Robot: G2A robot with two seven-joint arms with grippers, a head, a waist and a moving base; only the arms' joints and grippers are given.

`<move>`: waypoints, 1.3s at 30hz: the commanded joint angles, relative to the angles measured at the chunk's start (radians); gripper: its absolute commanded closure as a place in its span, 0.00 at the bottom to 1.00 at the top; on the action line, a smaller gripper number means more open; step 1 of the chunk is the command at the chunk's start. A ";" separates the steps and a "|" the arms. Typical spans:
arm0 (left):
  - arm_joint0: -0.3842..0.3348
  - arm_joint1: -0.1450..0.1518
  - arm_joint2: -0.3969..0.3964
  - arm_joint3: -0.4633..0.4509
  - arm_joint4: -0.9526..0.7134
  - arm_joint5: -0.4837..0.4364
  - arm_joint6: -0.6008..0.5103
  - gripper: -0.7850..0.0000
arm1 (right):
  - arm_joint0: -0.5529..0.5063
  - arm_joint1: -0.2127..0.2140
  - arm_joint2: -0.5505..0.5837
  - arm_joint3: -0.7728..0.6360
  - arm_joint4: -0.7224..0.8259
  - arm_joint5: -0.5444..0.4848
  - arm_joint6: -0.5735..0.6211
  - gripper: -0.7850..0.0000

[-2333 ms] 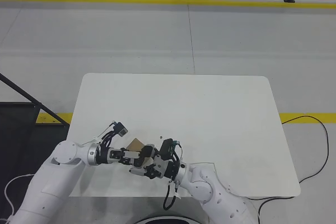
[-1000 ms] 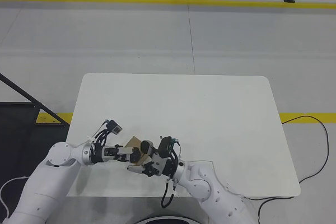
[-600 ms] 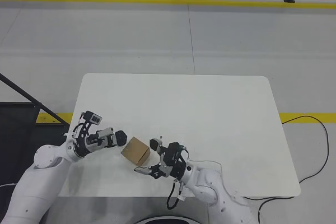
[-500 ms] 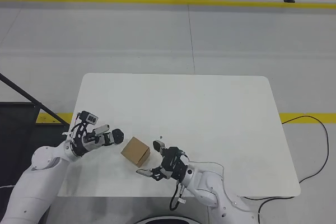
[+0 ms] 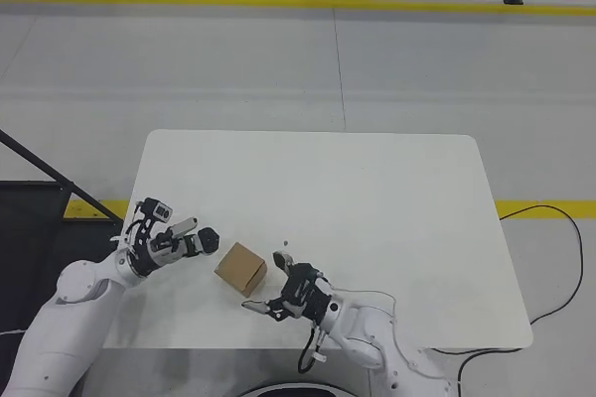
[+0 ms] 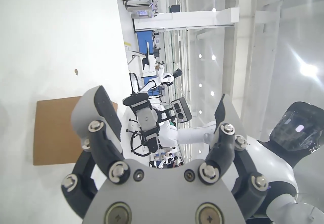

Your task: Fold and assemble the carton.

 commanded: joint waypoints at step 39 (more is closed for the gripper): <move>0.034 0.003 0.098 -0.081 0.169 0.020 -0.249 0.00 | -0.372 0.042 -0.017 -0.158 -0.338 0.418 -0.143 0.00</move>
